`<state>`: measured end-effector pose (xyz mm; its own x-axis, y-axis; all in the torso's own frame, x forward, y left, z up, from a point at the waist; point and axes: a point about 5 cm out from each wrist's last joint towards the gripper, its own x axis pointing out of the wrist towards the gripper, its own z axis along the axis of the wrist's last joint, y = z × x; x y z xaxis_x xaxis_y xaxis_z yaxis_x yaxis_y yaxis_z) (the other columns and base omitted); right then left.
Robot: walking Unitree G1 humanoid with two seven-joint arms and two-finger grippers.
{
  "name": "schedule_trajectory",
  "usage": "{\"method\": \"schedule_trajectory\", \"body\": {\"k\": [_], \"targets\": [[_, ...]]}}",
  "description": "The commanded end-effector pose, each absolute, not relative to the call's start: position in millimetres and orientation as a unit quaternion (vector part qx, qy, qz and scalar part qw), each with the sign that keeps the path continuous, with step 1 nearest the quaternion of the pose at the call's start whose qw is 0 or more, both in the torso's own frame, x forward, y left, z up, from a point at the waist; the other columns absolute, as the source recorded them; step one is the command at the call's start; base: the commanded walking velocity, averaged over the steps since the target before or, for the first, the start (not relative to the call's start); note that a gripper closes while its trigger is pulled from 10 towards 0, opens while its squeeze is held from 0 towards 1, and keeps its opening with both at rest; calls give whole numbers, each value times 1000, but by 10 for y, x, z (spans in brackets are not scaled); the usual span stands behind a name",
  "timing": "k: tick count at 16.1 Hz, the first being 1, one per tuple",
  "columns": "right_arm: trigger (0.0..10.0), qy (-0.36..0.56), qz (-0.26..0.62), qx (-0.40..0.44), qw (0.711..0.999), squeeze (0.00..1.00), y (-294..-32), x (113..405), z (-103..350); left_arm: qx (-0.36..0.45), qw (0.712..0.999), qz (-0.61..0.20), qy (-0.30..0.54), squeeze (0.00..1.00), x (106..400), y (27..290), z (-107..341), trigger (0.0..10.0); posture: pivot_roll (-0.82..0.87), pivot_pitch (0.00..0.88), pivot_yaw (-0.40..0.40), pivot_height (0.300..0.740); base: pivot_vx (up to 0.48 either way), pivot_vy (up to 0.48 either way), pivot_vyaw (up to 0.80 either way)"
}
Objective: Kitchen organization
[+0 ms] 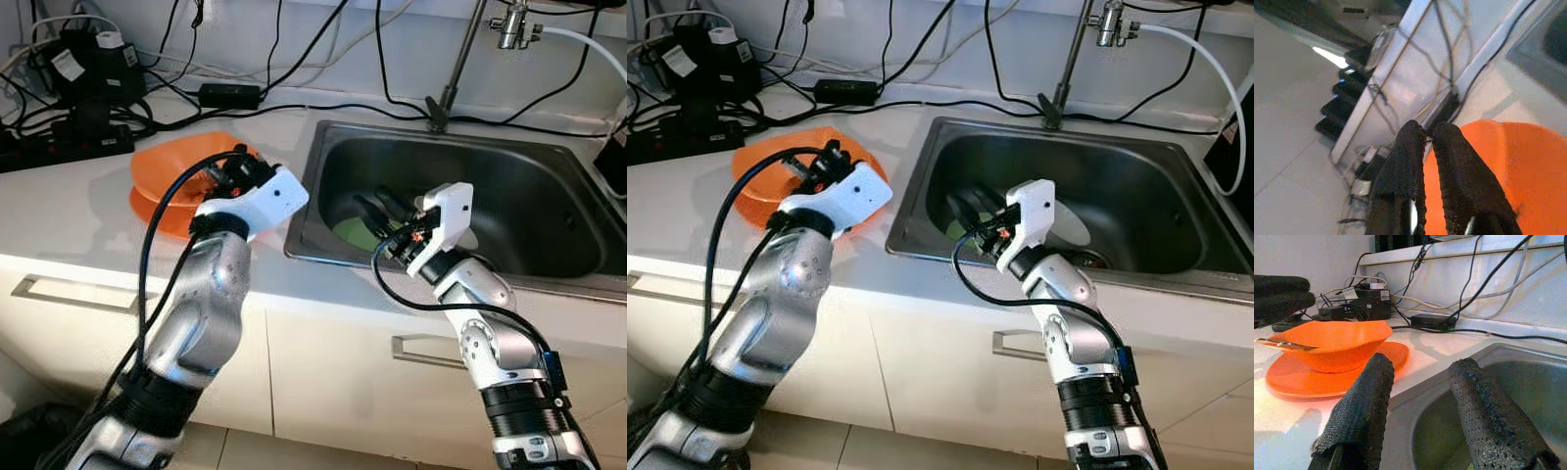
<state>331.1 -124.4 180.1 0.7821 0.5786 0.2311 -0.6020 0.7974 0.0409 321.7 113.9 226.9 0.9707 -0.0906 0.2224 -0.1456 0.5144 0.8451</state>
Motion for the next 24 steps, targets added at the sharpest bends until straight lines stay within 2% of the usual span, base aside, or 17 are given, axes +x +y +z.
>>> {"method": "schedule_trajectory", "body": {"k": [1, 2, 4, 10, 13, 14, 15, 20, 24], "targets": [[10000, -103, 311, 52, 943, 0, -1264, 3326, 1824, 488, 864, -7, -124, 0, 3182, 1117, 2261, 10000, 64, 38, -50, 740, 0, 0, 0], [10000, -102, 311, 52, 943, 0, -1253, 3325, 1816, 492, 861, -53, -119, 0, 3094, 1111, 2151, 10000, 72, 40, -47, 740, 0, 0, 0], [10000, -102, 312, 54, 943, 0, -1244, 3327, 1813, 489, 863, -53, -111, 0, 3062, 1185, 2084, 10000, 77, 41, -46, 740, 0, 0, 0], [10000, -103, 309, 57, 944, 0, -1244, 3330, 1806, 492, 848, 12, -195, 0, 2969, 1260, 2141, 10000, 78, 42, -45, 740, 0, 0, 0], [10000, -103, 307, 57, 944, 0, -1243, 3326, 1799, 494, 845, 22, -202, 0, 2878, 1333, 2111, 10000, 77, 46, -39, 740, 0, 0, 0], [10000, -102, 306, 58, 945, 0, -1241, 3324, 1792, 496, 845, 20, -199, 216, 2820, 1425, 2072, 10000, 83, 47, -39, 740, 0, 0, 0], [10000, -101, 306, 58, 945, 0, -1243, 3323, 1784, 498, 844, 24, -198, 1000, 2791, 1485, 2064, 10000, 87, 50, -39, 740, 0, 0, 0], [10000, -99, 307, 60, 945, 0, -1226, 3333, 1776, 507, 833, 17, -220, 1000, 2648, 1675, 2067, 10000, 102, 53, -41, 740, 0, 0, 0], [10000, -99, 312, 66, 943, 0, -1184, 3342, 1776, 457, 848, -13, -267, 1000, 2483, 1805, 2197, 10000, 120, 51, -43, 740, 0, 0, 0]]}}
